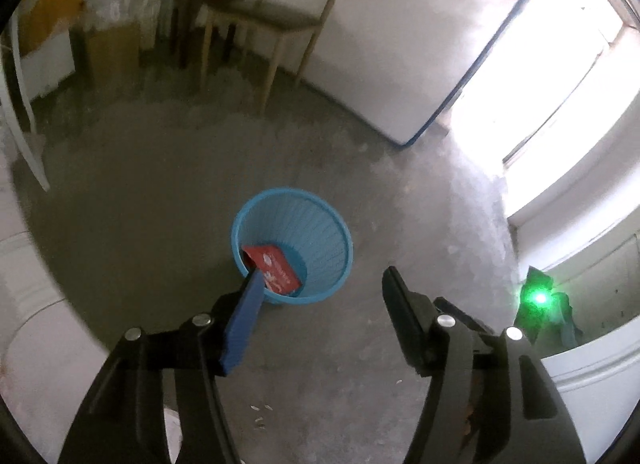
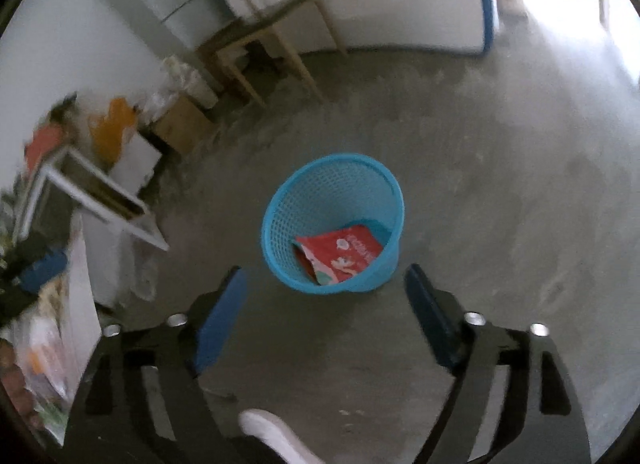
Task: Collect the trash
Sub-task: 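Open the right tool over the basket while the left tool opens too, then move both open tools back to the table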
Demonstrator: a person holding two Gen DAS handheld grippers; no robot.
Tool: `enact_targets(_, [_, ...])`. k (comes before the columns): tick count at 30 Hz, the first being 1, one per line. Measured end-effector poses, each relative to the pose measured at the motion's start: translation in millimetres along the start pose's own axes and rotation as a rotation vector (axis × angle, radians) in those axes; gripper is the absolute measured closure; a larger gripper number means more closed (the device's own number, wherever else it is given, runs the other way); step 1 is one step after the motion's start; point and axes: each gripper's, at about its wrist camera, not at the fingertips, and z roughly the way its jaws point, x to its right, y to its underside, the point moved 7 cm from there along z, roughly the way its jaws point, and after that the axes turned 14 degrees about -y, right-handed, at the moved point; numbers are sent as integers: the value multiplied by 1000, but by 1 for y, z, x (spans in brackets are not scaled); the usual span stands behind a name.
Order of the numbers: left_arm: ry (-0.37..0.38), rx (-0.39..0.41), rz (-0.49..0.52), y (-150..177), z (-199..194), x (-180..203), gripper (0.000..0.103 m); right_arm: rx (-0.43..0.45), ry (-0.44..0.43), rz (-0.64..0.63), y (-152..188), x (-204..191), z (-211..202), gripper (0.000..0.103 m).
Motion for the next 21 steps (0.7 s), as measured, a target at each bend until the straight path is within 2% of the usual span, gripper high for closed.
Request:
enact_targets(2, [22,43,-15,13,-30,-8,41,36,38,-92,1,-24,-14,7])
enact_targets(6, [38,98,-33,50,-85,-39,41,109,89,-324,11,-82,-43,7])
enact_targets(10, [-36,158,-55,97,-137,-83,41,135,10,-551,31,-149,-56,7])
enact_targets(13, [-122,207,-104,138,-181,-124,41,134,-118,-653,52,-197,-65,7])
enact_targets(15, [-191,244,-162,171,-213,-156,36,98,-268,-677,69,-231,-68,7])
enact_targets(18, [-298,293,-274,215,-256,-204,34,4,-432,-678,91,-272,-63,7])
enact_targets(21, [-410,352,-414,257,-287,-246,32,-109,-560,-683,125,-320,-55,7])
